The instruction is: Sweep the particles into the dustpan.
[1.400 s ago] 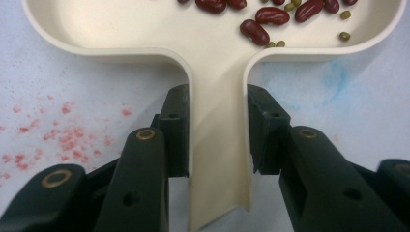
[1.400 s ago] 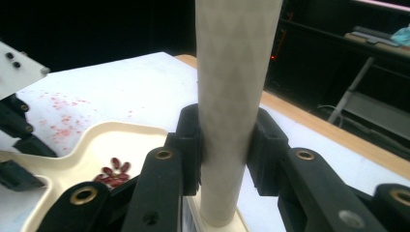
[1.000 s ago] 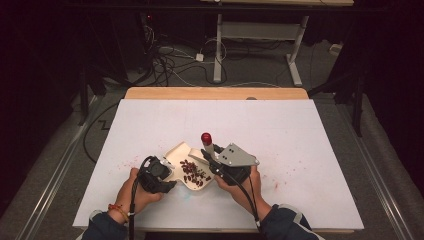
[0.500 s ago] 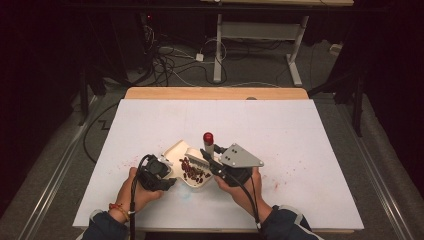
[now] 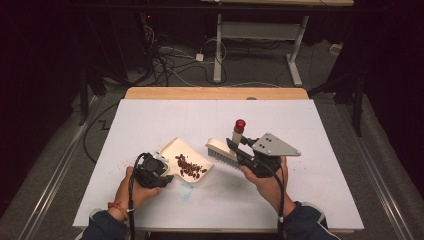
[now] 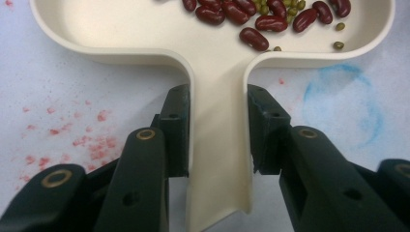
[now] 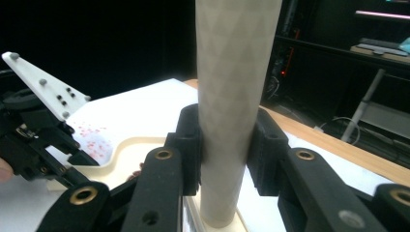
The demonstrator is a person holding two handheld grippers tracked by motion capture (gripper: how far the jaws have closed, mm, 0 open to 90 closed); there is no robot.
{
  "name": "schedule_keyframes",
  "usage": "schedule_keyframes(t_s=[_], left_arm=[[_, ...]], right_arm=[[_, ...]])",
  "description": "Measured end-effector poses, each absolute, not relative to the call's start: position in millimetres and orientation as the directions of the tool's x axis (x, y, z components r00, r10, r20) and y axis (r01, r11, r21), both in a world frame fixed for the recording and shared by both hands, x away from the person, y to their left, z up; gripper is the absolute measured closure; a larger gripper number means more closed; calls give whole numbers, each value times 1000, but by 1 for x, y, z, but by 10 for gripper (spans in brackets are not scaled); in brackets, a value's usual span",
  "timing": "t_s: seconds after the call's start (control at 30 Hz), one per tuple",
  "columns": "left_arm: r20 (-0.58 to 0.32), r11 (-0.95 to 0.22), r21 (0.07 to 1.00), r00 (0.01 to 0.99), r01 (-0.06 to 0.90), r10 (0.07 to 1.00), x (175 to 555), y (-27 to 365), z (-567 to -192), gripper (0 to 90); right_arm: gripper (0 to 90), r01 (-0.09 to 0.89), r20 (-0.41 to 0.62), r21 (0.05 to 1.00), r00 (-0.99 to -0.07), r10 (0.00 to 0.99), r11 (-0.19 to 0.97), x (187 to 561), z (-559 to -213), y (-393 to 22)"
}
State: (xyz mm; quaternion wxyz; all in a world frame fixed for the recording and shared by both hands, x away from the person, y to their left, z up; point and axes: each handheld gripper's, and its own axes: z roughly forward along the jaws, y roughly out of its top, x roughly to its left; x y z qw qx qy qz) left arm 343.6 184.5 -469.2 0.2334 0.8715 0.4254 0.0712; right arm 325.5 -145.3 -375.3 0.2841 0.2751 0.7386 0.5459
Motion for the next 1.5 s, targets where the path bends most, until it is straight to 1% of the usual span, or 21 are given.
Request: schedule_keyframes(t_s=[0.2, 0.4, 0.67, 0.9, 1.13, 1.3, 1.5], left_arm=[[-80, -513, 477, 617, 714, 783, 344, 187, -471, 636], [-75, -503, 482, 606, 717, 792, 344, 189, -471, 636], [-80, -486, 484, 590, 728, 804, 345, 195, -470, 636], [-83, -467, 489, 573, 736, 816, 344, 201, -469, 637], [-80, -456, 490, 560, 743, 825, 343, 206, -470, 636], [-77, -434, 493, 535, 754, 841, 345, 211, -469, 636], [-70, -394, 503, 490, 770, 869, 348, 217, -473, 636]], right_arm=[[704, 93, -143, 956, -682, 717, 280, 322, -370, -178], [704, 137, -94, 958, -682, 726, 253, 319, -365, -214], [703, 177, -87, 941, -697, 712, 288, 308, -364, -246], [703, 186, -85, 926, -744, 663, 328, 299, -361, -266], [703, 250, -40, 896, -776, 629, 366, 301, -362, -283], [703, 271, -38, 876, -785, 618, 398, 307, -365, -287], [703, 294, -9, 871, -790, 612, 393, 311, -370, -284]])
